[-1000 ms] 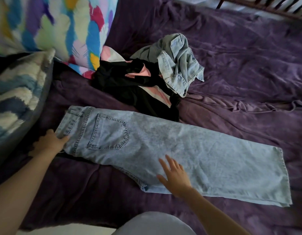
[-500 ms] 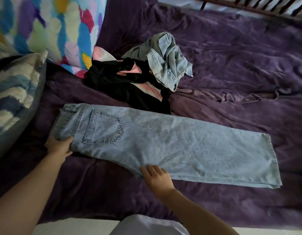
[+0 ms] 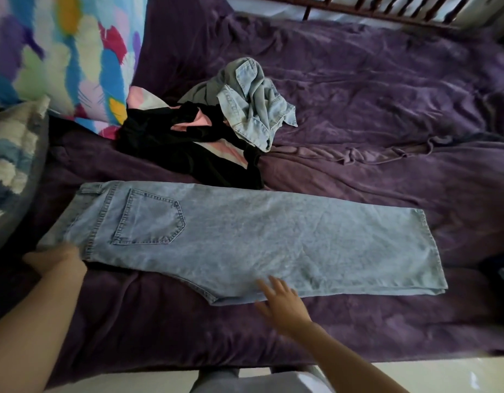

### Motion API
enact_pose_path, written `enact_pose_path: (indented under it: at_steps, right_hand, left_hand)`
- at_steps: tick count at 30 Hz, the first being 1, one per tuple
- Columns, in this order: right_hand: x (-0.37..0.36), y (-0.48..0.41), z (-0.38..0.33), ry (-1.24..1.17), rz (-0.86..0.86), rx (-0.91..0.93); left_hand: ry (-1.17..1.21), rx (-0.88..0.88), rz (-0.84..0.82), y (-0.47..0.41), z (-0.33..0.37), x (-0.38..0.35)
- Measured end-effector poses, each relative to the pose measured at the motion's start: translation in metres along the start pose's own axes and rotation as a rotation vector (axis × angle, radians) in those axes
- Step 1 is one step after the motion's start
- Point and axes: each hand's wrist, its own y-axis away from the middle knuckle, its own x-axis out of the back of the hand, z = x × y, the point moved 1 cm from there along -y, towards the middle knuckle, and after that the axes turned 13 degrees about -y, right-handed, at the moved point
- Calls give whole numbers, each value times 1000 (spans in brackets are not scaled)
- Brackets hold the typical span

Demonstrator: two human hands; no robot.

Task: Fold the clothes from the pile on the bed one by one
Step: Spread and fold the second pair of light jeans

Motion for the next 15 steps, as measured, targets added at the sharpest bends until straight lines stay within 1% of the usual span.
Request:
enact_pose_path:
  at_steps: [2,3,4,6,8,9,10,11,12,15]
  right_hand:
    - [9,10,34,-103,79,-163]
    - [15,16,54,-164,120,-247]
    - [20,22,73,-229,163,-328]
    - [32,32,112,-343,246,-478]
    - [44,43,150,-450,317,-595]
    - [49,48,167,-508,352,-640]
    - [54,52,185,-560,387,-675]
    - [60,55,201,-605,413,-701]
    - [66,57,216,-646,435,-720]
    - [82,61,255,-785,503,-767]
  left_hand:
    - [-88,-38,65,26,-6,-7]
    - [-188,-110,97,48,-7,-13]
    - [-265,-245,109,69,-9,-22]
    - [-417,-611,64,120,-20,-47]
    - [-676,-920,-78,176,-37,-77]
    - [-836,-1042,-145,200,-47,-91]
    - [-981,-1123,-198,219,-58,-105]
    - [-1113,-1160,-252,235,-68,-116]
    - [-1215,-1159,-304,248,-75,-124]
    - [-1398,-1056,-413,271,-94,-137]
